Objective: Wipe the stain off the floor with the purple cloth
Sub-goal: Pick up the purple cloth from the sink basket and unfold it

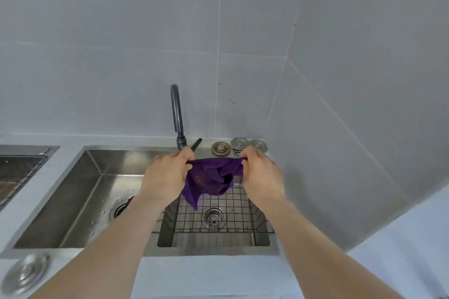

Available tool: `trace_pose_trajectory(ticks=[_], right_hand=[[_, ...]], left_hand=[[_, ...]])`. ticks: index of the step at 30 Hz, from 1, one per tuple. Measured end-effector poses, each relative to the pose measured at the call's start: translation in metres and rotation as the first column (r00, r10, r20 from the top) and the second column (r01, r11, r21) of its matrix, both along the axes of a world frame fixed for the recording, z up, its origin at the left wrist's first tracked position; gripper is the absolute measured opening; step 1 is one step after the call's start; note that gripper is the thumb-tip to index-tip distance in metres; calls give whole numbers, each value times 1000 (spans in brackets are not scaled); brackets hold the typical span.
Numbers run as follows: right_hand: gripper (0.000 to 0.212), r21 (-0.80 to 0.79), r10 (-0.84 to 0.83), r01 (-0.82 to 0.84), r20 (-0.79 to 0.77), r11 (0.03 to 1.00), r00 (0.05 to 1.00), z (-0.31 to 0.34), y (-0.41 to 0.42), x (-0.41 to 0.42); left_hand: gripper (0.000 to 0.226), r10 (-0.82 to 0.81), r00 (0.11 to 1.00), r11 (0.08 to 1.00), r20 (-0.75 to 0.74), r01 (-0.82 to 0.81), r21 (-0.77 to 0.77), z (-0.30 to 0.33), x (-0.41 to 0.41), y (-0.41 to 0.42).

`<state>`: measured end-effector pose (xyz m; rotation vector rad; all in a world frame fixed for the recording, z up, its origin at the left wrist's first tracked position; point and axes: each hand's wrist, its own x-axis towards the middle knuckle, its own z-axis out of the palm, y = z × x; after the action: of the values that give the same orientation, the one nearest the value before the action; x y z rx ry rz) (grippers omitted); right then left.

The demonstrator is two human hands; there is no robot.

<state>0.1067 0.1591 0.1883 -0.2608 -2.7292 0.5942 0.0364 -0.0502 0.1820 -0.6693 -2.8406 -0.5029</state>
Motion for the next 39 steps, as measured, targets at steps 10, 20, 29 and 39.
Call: trace_pose_trajectory(ticks=[10, 20, 29, 39], right_hand=[[12, 72, -18, 34, -215, 997, 976, 103, -79, 125], [13, 80, -63, 86, -257, 993, 964, 137, -115, 226], [13, 92, -42, 67, -251, 994, 967, 139, -111, 274], [14, 35, -23, 32, -216, 999, 976, 99, -68, 334]], left_hand=[[10, -53, 987, 997, -155, 60, 41, 107, 117, -82], [14, -102, 978, 991, -184, 117, 68, 141, 214, -116], [15, -88, 983, 994, -163, 97, 44, 145, 261, -115], [14, -56, 995, 998, -88, 57, 13, 110, 335, -78]])
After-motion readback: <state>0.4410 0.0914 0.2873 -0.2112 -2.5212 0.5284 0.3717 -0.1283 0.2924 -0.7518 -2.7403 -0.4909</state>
